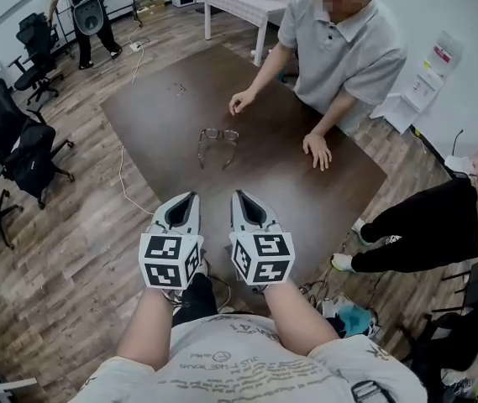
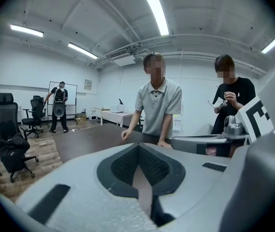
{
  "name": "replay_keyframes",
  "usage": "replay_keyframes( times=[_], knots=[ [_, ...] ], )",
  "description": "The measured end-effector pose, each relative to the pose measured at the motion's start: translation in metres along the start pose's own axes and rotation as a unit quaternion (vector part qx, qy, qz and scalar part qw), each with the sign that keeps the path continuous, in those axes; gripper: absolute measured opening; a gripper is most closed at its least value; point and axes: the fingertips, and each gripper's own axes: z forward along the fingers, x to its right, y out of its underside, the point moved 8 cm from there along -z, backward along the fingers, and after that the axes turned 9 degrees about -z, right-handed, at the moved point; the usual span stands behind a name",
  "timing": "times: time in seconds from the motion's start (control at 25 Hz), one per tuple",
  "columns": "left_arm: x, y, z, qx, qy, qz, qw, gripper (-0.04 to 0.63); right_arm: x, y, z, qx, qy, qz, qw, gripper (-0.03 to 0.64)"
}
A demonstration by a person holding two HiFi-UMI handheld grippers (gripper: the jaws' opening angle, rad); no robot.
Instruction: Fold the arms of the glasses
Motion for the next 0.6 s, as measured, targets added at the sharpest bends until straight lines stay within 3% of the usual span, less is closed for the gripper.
replay_keyframes(
  times=[0.36, 0.6],
  knots=[
    [-0.037, -0.008, 0.057, -0.031, 0.019, 0.001, 0.9993, 0.014, 0.015, 0.002, 0.054, -0.026, 0.025, 0.017, 0.999, 0.014],
    [-0.057, -0.011, 0.109, -0.064, 0.052, 0.014, 0.9965, 0.014, 0.032, 0.010, 0.091, -0.051, 0.053, 0.035, 0.997, 0.014]
  ],
)
